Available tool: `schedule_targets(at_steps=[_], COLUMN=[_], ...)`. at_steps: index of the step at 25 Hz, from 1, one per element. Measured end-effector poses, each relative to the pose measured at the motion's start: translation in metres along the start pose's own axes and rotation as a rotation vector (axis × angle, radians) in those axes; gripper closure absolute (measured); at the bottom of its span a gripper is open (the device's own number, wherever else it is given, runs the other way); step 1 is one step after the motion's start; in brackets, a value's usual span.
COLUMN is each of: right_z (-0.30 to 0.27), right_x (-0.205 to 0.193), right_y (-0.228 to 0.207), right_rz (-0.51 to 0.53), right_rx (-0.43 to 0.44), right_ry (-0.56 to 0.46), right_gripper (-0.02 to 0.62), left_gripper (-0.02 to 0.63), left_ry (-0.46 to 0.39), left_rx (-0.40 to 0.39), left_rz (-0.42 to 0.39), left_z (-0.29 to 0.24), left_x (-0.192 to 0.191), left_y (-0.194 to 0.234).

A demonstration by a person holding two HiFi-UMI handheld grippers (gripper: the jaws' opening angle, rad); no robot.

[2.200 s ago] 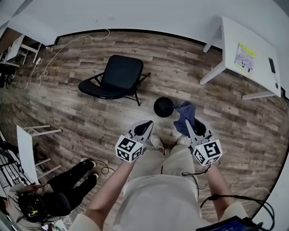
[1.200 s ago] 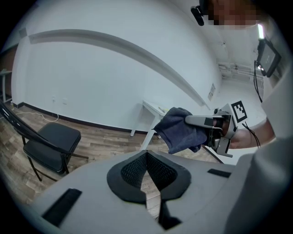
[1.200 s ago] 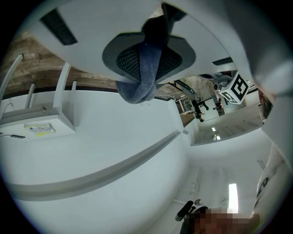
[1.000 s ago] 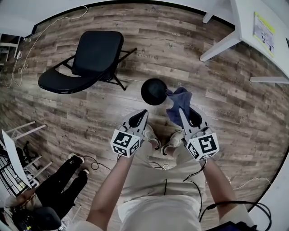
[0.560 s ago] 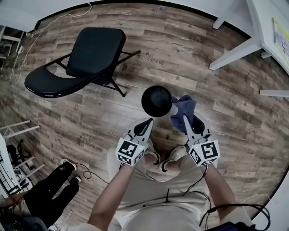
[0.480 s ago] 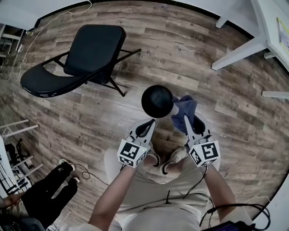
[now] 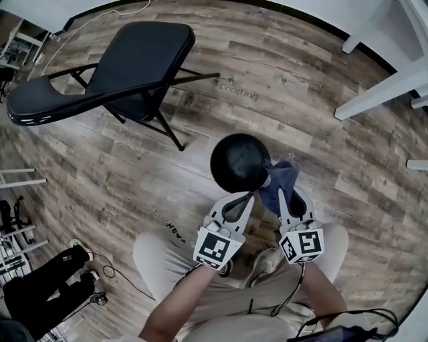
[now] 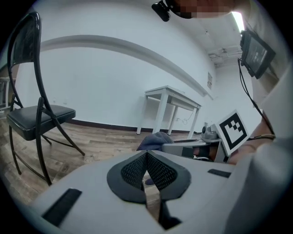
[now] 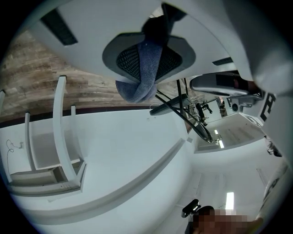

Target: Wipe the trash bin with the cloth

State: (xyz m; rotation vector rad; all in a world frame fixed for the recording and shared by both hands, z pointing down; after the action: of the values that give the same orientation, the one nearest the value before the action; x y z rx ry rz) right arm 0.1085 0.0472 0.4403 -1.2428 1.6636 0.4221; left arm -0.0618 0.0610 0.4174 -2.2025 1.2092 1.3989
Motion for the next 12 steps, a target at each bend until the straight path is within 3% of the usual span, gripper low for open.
schedule_targets(at_steps=[3, 7, 12], right_z=[-0.002, -0.003, -0.02], right_x=[-0.021, -0.046, -0.064], right_y=[-0.009, -0.025, -0.036], right_rz=[0.03, 0.005, -0.038], right_rx=[-0.002, -0.012, -0.011], right_ry=[-0.009, 0.022, 0.057], right_gripper=[0.525, 0.525, 0.525], left_gripper=[0.606, 0.606, 0.606], left_ry=[0.007, 0.044, 0.115], left_rx=[0.006, 0.038, 0.074], left_rz=[-0.048, -0.042, 0.034], left_z=[-0.012, -0.019, -0.034], left_x=[-0.018, -0.048, -0.083], left_y=[-0.005, -0.006, 0.004])
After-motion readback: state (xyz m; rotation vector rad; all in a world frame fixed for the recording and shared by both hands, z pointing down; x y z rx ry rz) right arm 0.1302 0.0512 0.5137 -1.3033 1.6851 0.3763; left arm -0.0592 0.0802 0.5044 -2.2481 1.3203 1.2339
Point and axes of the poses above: the fingertips, and each gripper's own axes: z backward along the fingers, y to its left, x out of its top, the point moved 8 cm from there along z, backward along the fingers, and after that the axes turned 7 degrees about y, right-handed, at the moved point
